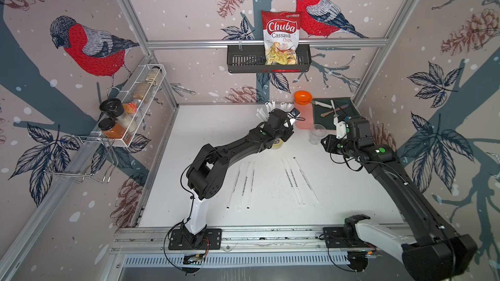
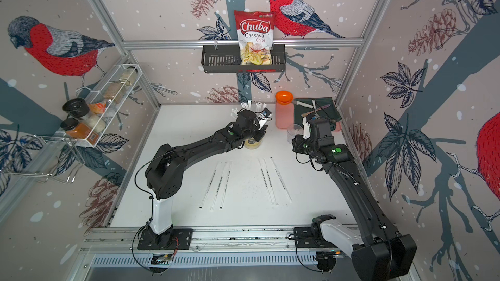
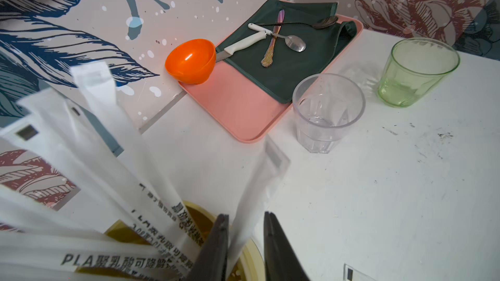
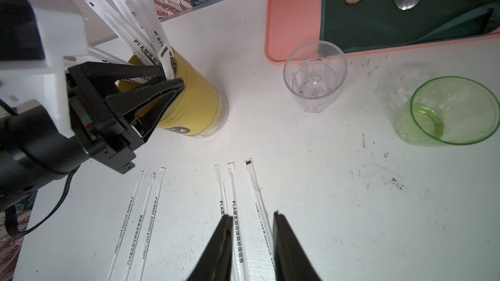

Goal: Take the straws out of the storage container
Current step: Pick up the straw from the container.

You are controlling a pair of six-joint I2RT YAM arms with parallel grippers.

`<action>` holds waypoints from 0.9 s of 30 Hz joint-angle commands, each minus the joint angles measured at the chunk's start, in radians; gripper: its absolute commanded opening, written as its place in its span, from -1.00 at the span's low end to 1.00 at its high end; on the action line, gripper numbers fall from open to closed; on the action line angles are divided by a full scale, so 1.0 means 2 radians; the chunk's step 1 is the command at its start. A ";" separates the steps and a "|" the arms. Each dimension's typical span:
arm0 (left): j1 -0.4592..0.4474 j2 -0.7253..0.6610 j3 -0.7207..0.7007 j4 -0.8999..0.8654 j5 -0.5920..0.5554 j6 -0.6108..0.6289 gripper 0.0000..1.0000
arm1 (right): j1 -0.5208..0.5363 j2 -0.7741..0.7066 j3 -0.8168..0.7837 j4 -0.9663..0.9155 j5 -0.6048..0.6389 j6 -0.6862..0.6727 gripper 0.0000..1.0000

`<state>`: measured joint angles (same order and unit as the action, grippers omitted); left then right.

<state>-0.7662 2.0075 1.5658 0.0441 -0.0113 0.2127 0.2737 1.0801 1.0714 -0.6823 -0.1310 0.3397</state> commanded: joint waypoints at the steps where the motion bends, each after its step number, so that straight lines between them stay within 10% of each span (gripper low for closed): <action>1: -0.001 -0.001 0.006 -0.009 -0.022 0.008 -0.55 | 0.000 -0.002 0.000 0.011 -0.004 -0.003 -0.40; 27: -0.002 -0.073 0.009 -0.047 -0.054 -0.004 -0.97 | -0.001 -0.016 -0.011 0.020 -0.027 0.006 -0.40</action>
<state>-0.7681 1.8885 1.5646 -0.0277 -0.1059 0.2157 0.2726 1.0523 1.0508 -0.6807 -0.1692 0.3431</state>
